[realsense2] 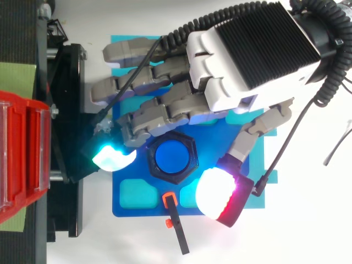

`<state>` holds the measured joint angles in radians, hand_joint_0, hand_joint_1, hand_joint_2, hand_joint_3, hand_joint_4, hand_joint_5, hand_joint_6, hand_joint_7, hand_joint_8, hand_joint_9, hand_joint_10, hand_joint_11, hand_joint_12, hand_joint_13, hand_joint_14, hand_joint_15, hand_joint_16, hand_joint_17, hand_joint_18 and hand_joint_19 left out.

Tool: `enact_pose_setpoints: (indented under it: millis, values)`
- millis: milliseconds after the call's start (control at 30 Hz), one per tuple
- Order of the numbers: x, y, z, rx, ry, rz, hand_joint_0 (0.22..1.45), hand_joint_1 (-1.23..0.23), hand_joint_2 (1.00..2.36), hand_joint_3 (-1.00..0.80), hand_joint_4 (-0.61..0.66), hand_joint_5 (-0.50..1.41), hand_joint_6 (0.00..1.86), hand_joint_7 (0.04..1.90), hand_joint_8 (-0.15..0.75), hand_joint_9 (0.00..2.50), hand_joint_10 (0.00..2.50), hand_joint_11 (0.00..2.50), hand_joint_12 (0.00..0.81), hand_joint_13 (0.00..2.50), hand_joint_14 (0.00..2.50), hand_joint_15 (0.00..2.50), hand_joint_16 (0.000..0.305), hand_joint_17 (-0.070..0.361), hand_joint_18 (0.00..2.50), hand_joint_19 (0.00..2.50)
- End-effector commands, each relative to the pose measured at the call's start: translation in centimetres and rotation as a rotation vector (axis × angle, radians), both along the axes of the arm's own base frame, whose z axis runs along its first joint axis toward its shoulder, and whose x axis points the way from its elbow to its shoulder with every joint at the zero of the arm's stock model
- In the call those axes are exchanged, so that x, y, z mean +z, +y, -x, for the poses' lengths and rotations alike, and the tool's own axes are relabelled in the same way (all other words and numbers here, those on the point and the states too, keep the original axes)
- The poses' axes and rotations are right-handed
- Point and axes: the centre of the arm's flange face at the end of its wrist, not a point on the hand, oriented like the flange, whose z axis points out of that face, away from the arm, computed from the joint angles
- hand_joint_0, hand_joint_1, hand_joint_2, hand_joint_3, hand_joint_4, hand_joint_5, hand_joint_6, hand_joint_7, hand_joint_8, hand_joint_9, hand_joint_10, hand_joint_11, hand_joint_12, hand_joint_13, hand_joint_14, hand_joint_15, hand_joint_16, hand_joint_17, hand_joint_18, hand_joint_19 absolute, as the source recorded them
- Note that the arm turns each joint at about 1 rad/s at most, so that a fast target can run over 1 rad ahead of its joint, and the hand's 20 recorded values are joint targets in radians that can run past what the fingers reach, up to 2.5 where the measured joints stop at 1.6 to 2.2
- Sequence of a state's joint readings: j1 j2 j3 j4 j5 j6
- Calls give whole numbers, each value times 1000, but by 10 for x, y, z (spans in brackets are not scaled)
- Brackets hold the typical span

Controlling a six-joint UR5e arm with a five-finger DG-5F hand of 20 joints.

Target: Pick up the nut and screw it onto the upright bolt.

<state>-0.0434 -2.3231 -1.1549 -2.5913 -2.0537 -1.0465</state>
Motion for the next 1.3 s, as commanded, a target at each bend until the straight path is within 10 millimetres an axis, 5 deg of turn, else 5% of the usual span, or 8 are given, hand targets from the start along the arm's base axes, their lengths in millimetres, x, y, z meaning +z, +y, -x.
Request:
enact_pose_setpoints:
  millis: [0,767,1267]
  values:
    - [-3,2,2,2,23,0,428,-178,1000,-500,107,-215,501,592,140,253,0,0,280,96,0,0,41,91,0,0]
    - [-11,3,5,3,32,4,441,-204,1000,-500,196,-174,502,771,189,381,0,0,276,222,0,0,35,79,0,0]
    - [-11,-3,6,-3,29,8,463,-229,1000,-500,199,-94,503,1456,252,565,0,0,261,378,0,0,25,57,24,0]
